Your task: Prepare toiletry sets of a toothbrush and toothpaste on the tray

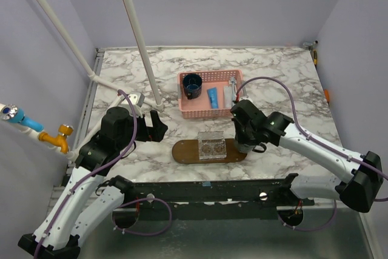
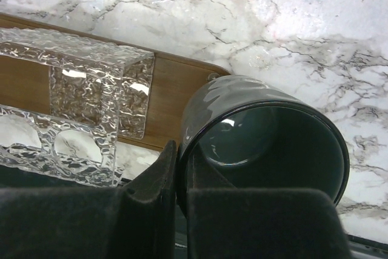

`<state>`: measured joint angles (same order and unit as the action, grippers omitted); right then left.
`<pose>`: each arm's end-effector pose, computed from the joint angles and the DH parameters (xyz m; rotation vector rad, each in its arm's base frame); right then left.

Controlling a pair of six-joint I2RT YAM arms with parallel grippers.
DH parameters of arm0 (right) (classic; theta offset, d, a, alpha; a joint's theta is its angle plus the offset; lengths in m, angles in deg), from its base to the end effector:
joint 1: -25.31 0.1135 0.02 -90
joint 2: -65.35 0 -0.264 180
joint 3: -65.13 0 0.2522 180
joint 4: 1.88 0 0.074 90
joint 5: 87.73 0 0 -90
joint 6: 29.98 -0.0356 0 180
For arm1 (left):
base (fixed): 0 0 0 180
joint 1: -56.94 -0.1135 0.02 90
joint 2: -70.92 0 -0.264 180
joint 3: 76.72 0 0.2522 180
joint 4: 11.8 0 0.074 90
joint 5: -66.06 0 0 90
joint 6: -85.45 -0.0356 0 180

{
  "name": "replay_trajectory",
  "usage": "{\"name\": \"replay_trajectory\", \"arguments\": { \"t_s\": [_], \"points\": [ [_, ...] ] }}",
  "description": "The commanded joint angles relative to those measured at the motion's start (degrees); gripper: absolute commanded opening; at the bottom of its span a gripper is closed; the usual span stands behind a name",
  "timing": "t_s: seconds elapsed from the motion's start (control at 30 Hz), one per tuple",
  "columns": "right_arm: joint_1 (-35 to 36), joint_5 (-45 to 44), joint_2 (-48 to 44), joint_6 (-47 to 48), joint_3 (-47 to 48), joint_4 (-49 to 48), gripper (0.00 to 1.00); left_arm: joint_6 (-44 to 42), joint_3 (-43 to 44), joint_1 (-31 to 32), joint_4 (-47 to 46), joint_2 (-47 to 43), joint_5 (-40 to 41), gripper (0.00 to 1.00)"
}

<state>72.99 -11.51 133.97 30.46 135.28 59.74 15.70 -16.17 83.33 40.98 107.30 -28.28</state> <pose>0.1611 0.1644 0.2720 -0.3242 2.5624 0.1867 0.1185 -0.0618 0.3209 0.1611 2.1137 -0.5718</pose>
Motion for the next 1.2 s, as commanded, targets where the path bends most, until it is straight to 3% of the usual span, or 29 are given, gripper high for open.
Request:
{"name": "replay_trajectory", "arguments": {
  "t_s": [0.0, 0.13, 0.17, 0.23, 1.17],
  "points": [
    [1.2, 0.0, 0.8, -0.6, 0.3, -3.2, 0.01, -0.7, -0.1, 0.3, -0.5, -0.3, -0.9, 0.99],
    [2.5, -0.3, 1.9, -1.1, 0.3, -4.1, 0.01, -0.7, -0.1, 0.3, -0.4, -0.3, -0.9, 0.99],
    [2.7, -0.4, 2.1, 2.6, 0.1, -4.2, 0.01, -0.7, -0.1, 0.3, -0.4, -0.4, -0.8, 0.99],
    [3.1, -0.6, 2.7, -1.5, -0.3, -4.5, 0.01, -0.7, -0.1, 0.3, -0.4, -0.4, -0.8, 0.99],
    [8.7, -4.0, 7.2, -3.6, -1.2, -4.8, 0.01, -0.8, -0.1, 0.3, -0.5, -0.1, -1.3, 0.99]
  ]
}}
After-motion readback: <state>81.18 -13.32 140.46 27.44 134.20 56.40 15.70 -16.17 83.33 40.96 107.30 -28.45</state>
